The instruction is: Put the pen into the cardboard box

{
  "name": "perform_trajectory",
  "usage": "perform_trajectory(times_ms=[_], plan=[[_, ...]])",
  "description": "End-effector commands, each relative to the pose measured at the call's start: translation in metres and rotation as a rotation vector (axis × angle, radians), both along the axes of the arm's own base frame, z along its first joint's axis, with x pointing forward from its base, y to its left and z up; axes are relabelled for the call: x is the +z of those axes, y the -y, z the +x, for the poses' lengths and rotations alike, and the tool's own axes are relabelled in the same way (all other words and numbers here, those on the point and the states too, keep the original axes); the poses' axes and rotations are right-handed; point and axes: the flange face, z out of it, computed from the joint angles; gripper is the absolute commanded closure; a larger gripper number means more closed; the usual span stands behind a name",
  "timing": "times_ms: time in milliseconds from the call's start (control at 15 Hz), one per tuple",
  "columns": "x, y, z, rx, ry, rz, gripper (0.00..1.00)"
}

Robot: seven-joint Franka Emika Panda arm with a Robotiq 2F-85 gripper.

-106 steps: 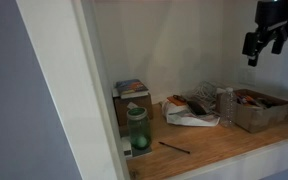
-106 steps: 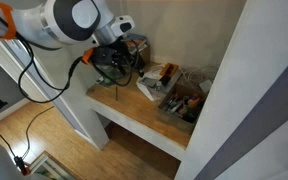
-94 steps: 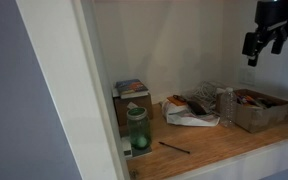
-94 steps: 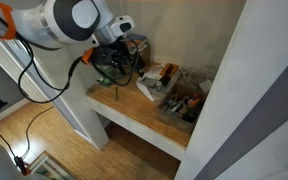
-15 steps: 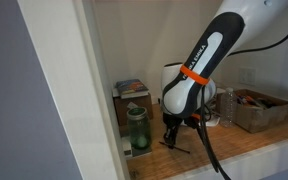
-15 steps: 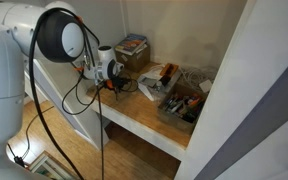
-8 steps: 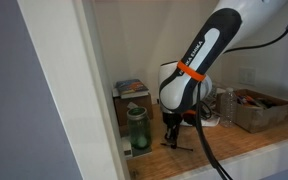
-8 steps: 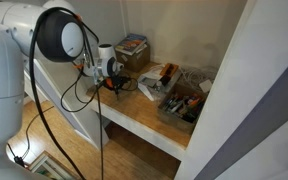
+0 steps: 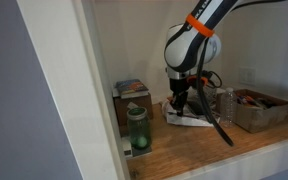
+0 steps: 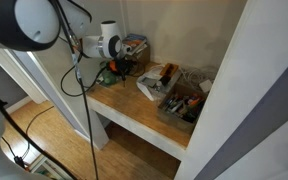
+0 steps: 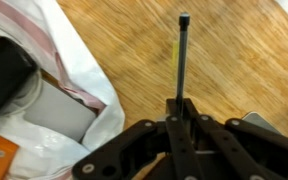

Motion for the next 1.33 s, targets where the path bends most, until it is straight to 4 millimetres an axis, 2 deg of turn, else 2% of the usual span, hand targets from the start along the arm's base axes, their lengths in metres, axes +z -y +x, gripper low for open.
perform_trajectory(times_ms=[0,200,333,400,533,867,1000,1267], plan=[[0.052,0.047,-0.013,-0.102,0.005,-0.061,0.92],[0.083,0.090,-0.015,-0.200,0.025,-0.131,0.92],[0.097,0.110,-0.016,-0.262,0.045,-0.138,0.92],[0.087,0.098,-0.005,-0.211,0.035,-0.117,0.92],[0.092,0.106,-0.005,-0.222,0.042,-0.118,0.91],[0.086,0.100,-0.002,-0.213,0.034,-0.126,0.92],[0.093,0.120,0.010,-0.279,0.054,-0.112,0.92],[0.112,0.198,0.031,-0.465,0.083,-0.064,0.93]])
